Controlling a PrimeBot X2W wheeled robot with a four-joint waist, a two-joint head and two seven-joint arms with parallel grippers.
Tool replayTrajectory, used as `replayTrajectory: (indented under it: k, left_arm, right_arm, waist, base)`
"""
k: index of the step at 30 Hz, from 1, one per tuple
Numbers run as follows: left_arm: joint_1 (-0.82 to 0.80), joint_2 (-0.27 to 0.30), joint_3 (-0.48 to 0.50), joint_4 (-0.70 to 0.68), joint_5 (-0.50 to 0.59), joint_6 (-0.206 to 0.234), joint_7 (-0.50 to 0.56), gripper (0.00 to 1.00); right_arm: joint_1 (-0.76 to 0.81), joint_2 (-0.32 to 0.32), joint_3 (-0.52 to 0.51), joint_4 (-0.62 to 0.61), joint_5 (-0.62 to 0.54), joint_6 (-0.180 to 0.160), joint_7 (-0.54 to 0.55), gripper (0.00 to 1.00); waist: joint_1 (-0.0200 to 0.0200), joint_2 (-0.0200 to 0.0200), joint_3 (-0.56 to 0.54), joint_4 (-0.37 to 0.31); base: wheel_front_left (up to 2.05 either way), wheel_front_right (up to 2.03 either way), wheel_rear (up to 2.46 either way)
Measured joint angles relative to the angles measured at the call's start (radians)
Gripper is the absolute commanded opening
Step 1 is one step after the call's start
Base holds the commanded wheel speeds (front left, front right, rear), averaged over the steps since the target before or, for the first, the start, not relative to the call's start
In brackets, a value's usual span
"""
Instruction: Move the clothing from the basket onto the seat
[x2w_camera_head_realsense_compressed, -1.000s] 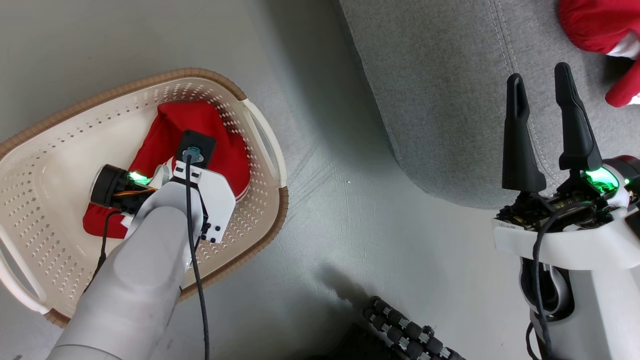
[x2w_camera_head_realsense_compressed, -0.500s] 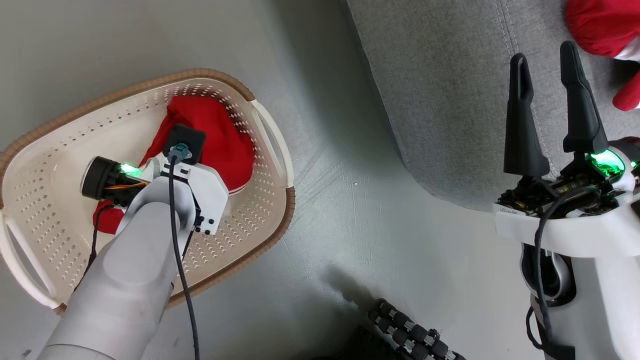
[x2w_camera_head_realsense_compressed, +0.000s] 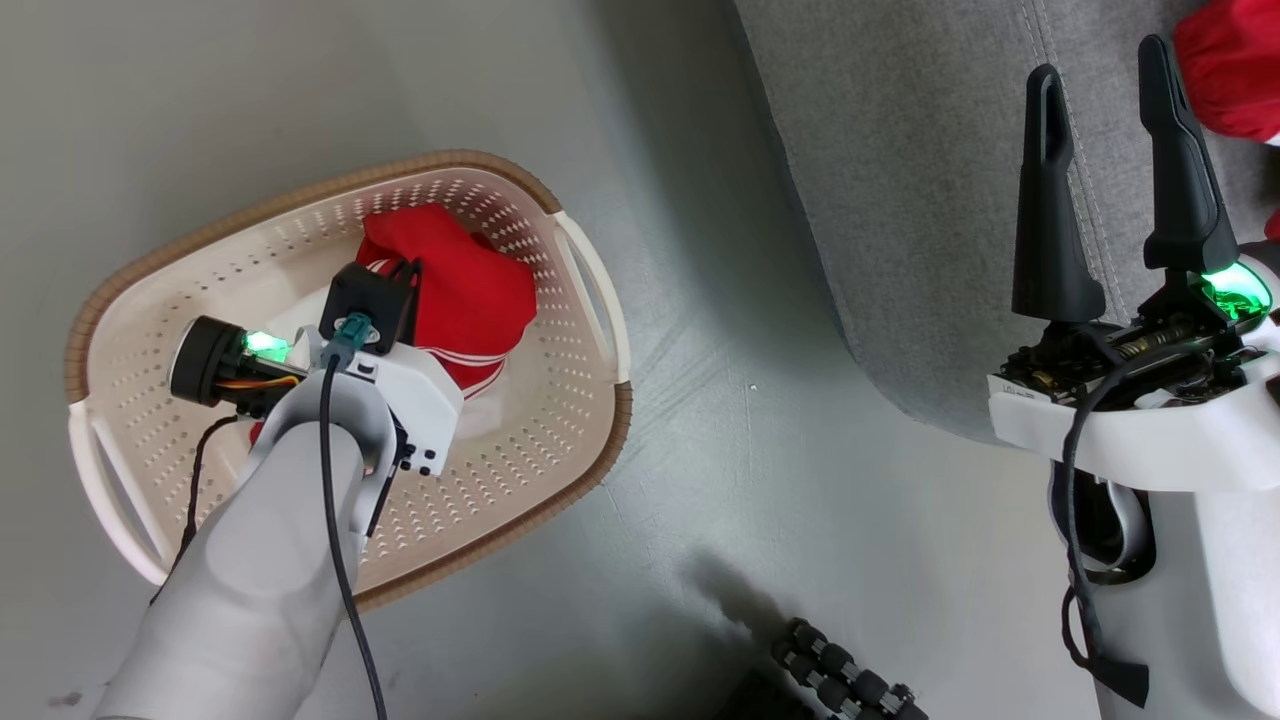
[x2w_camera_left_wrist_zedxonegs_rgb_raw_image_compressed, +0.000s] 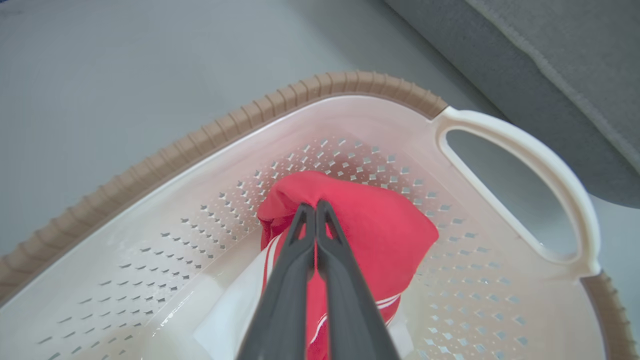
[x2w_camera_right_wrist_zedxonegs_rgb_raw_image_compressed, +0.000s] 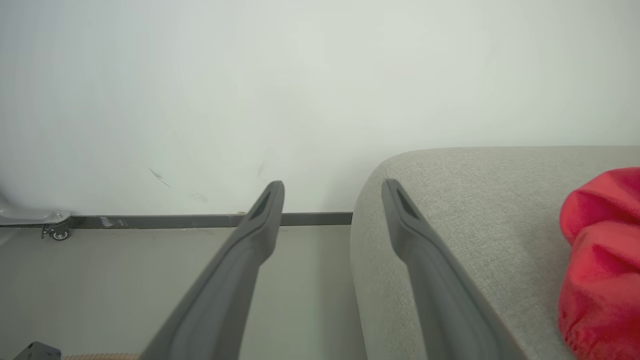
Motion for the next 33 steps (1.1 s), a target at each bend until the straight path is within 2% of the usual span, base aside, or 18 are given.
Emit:
replayTrajectory:
  k: [4,15,27,33]
  left_arm:
    - [0.026,-0.001,0.009,-0.034,-0.006,0.0,-0.047,0.0]
    - [0.089,-0.026,0.038,-0.151,-0.048,0.006,-0.089,0.0]
    - [0.16,-0.032,0.076,-0.328,-0.071,0.015,-0.095,0.0]
    - [0.187,-0.031,0.1,-0.465,-0.07,0.019,-0.095,0.0]
  right_arm:
    - [-0.001,0.0,-0.004,0.001,-0.029,0.0,0.0,1.0]
    - [-0.019,-0.002,-0.015,0.011,-0.086,0.0,0.0,1.0]
    - [-0.013,-0.007,-0.036,0.043,-0.131,0.0,-0.001,1.0]
    - [0.015,-0.025,-0.045,0.065,-0.156,0.0,-0.002,1.0]
  waist:
    - [0.0,0.0,-0.02,0.021]
    - [0.0,0.0,-0.084,0.077]
    - [0.0,0.0,-0.19,0.146]
    - [0.0,0.0,-0.253,0.18]
  base:
    - [0.0,0.0,0.0]
    - [0.0,0.0,0.0]
    - [0.0,0.0,0.0]
    - [0.0,0.0,0.0]
